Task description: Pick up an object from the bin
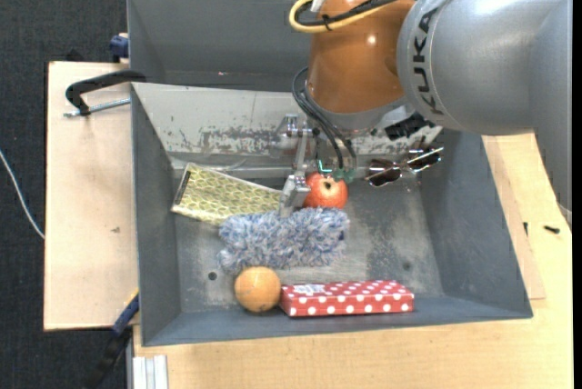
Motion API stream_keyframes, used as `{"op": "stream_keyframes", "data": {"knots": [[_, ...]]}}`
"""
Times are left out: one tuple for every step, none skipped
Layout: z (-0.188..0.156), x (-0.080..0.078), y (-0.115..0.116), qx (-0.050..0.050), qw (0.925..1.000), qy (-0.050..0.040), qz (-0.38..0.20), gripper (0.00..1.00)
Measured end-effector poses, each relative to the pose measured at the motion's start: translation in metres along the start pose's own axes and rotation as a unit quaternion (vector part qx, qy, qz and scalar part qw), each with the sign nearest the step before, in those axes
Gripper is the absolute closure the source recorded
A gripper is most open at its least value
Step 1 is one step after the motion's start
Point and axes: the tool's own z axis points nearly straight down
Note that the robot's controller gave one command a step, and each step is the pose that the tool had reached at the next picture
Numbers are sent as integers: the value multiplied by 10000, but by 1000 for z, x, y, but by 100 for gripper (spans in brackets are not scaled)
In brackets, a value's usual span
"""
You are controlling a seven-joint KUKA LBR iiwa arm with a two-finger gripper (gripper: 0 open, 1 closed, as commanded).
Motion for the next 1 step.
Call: {"op": "stream_keyframes", "data": {"knots": [[-5,-2,0,-5,10000,-41,8,0]]}}
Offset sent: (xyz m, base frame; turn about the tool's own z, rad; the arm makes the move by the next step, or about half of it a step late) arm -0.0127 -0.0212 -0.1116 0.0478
